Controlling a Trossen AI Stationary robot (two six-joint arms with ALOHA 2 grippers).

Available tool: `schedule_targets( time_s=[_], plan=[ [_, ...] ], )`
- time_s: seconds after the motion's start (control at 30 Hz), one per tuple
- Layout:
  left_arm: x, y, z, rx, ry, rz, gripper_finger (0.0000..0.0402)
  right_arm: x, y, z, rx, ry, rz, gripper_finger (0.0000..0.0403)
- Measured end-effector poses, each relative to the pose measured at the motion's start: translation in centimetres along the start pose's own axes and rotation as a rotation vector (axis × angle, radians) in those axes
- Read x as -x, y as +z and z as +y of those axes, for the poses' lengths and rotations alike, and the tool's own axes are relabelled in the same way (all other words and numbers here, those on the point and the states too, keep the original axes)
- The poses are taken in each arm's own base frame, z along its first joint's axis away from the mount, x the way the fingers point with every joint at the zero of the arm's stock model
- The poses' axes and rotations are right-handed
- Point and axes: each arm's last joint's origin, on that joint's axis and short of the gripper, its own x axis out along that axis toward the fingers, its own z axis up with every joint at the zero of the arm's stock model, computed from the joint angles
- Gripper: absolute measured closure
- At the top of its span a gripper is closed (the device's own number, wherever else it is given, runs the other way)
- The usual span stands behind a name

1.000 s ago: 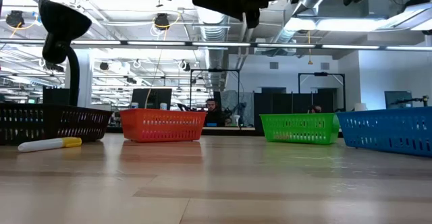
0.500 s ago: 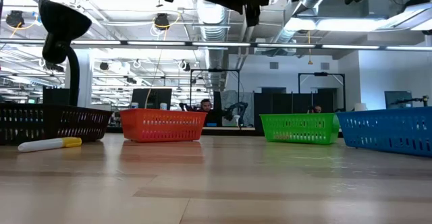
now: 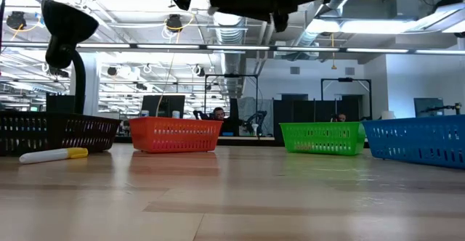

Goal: Pick & Place Markers
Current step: Put the light blue pen into the green bin

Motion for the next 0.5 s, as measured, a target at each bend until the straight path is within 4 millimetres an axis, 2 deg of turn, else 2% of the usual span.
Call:
schedule_targets(
  time_s=[0.17, 0.3, 0.4, 0.5],
  plan=[
    [0.0, 0.0, 0.0, 0.0, 0.021, 0.006, 0.0293, 1.5, 1.2, -0.1, 0.023, -0.012, 0.038, 0.0373],
    [0.1, 0.0, 0.1, 0.012, 0.044, 0.009, 0.0265, 3.3, 2.6, -0.3, 0.033, -0.069, 0.058, 0.0367],
    [0.1, -0.1, 0.1, 0.027, 0.043, 0.013, 0.0251, 5.3, 3.3, -0.8, 0.081, -0.189, 0.12, 0.036],
    [0.0, 0.0, 0.1, 0.027, 0.044, 0.011, 0.0247, 7.1, 2.9, -2.0, 0.092, -0.373, 0.227, 0.0364]
  ],
)
